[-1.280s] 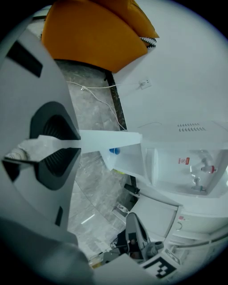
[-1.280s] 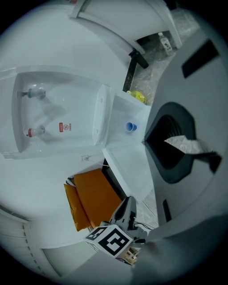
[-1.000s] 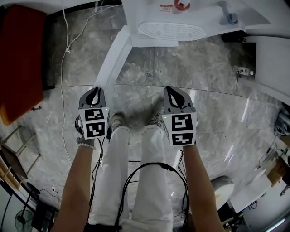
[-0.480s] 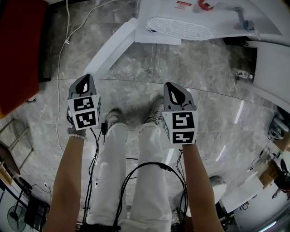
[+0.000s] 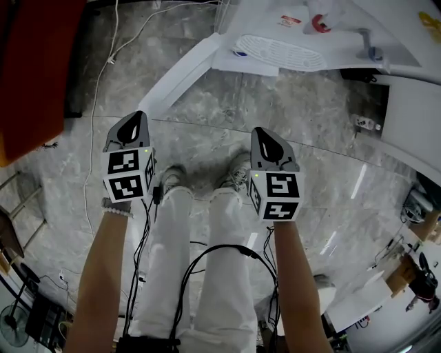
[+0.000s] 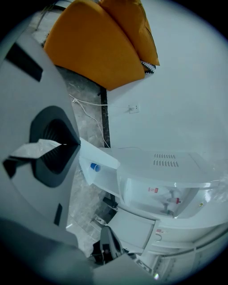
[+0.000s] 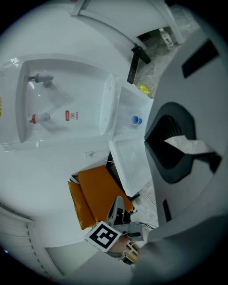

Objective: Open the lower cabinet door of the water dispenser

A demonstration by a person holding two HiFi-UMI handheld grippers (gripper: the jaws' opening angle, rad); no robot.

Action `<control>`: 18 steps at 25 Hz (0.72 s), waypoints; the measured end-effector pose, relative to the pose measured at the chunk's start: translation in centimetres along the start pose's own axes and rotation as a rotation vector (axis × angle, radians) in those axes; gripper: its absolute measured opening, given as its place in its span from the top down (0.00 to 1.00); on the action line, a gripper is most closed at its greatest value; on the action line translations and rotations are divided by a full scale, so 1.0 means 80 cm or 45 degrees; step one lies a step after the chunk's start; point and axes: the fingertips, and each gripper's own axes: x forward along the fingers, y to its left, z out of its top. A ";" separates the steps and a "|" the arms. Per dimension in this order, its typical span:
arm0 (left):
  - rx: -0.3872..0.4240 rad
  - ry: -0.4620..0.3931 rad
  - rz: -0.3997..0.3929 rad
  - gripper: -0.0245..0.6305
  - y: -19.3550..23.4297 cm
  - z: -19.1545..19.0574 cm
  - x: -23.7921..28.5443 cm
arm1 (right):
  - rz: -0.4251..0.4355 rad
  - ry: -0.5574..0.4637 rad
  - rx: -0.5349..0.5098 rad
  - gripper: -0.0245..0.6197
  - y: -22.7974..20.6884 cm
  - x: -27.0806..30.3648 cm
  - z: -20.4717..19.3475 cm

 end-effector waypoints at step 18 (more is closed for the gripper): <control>0.001 -0.270 -0.175 0.94 -0.062 0.169 -0.213 | 0.070 -0.244 -0.013 0.95 0.044 -0.155 0.169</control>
